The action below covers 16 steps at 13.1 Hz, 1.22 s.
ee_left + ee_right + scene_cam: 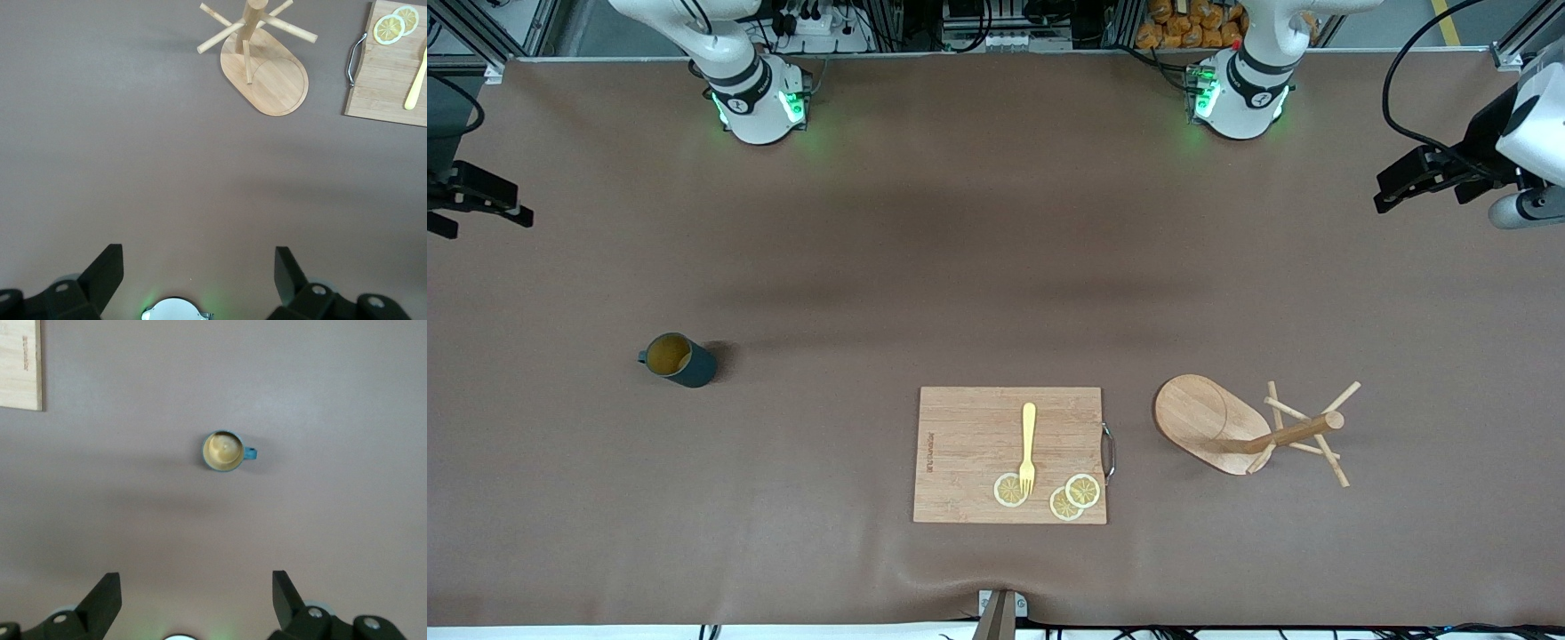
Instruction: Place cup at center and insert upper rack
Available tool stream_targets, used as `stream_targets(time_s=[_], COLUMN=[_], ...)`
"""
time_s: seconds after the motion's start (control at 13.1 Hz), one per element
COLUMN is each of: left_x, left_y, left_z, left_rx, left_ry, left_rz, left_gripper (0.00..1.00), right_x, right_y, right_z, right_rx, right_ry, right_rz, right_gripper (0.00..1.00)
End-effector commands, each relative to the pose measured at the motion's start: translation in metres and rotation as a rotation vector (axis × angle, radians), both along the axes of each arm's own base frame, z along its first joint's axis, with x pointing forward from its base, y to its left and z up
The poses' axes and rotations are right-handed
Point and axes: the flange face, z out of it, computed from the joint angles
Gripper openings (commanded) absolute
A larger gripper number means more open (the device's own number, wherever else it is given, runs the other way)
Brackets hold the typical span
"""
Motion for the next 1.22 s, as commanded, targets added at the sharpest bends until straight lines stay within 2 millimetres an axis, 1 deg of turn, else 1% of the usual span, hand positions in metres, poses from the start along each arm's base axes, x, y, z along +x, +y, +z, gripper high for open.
stream_targets(time_s=[0.0,0.15,0.23,0.46,0.76,0.92,1.15], left_x=[-0.001,-0.001,0.000,0.000,-0.001,-0.001,-0.001], left_y=[0.004,0.006,0.007,0.013,0.012,0.013,0.012], left_z=[0.004,0.006,0.006,0.006,0.003,0.002,0.002], left_rx=[-0.005,-0.004,-0.004,-0.007,-0.008,-0.006,-0.008], left_ry=[0.002,-0.001,-0.001,-0.001,0.007,0.008,0.007], left_rz=[-0.012,-0.005,0.000,0.003,0.006,0.007,0.006], left_gripper=[1.00,1.00,1.00,1.00,1.00,1.00,1.00], right_x=[0.007,0.007,0.007,0.008,0.006,0.003,0.004], right_y=[0.004,0.005,0.005,0.014,0.016,0.016,0.022], right_z=[-0.003,-0.018,-0.020,-0.020,-0.019,-0.022,-0.028], right_rx=[0.006,0.010,0.010,0.010,0.010,0.012,0.011], right_ry=[-0.091,-0.067,-0.065,-0.063,-0.052,-0.016,0.004], right_rz=[0.004,0.000,-0.002,0.010,-0.018,-0.046,-0.067], right_gripper=[1.00,1.00,1.00,1.00,1.00,1.00,1.00])
